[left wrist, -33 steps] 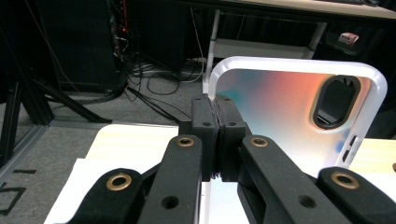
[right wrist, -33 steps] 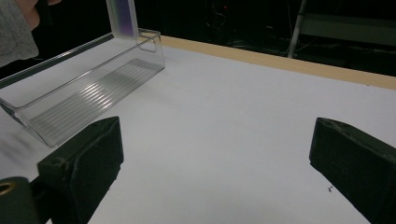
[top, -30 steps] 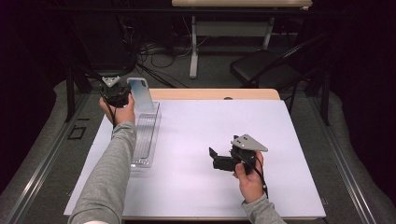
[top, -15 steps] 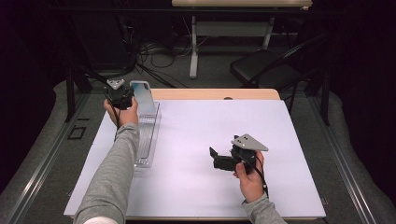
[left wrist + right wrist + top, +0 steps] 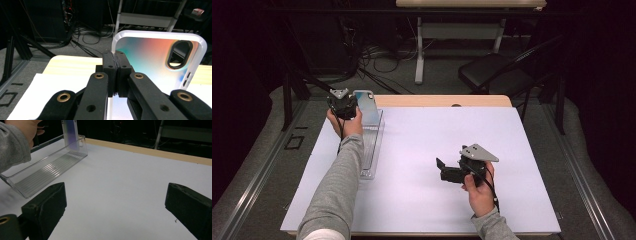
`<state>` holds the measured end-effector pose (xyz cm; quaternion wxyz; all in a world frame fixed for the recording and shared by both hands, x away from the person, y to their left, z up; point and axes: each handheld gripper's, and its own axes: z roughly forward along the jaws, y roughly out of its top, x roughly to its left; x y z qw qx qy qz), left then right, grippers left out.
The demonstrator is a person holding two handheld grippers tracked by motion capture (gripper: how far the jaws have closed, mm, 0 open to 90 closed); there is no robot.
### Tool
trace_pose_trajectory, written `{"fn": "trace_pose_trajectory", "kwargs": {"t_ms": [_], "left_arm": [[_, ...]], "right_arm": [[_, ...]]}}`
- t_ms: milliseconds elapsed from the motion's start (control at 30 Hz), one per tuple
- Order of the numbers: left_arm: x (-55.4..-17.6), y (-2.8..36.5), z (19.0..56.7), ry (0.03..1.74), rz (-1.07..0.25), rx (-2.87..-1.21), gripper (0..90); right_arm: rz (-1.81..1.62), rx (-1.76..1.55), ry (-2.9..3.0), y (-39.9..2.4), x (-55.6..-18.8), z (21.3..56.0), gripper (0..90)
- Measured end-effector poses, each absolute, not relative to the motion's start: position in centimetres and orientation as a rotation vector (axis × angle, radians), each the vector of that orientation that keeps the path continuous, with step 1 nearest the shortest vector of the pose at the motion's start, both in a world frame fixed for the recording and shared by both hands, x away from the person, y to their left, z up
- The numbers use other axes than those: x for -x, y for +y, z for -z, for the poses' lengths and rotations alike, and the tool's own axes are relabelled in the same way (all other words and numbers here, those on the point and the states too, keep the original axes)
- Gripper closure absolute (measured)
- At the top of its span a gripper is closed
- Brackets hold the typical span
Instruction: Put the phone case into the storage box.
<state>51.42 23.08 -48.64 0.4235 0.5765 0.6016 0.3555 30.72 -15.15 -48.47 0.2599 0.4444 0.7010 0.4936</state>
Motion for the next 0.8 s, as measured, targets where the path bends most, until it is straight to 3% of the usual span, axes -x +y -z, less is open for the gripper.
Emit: {"fn": "trace_pose_trajectory", "kwargs": {"t_ms": [800], "left_arm": [[-51.68, 22.92, 49.71, 1.517, -0.888, -1.433, 89.1]], "right_arm": [[-1.325, -1.201, 1.91, -15.06, -30.81, 48.71, 3.8]]}}
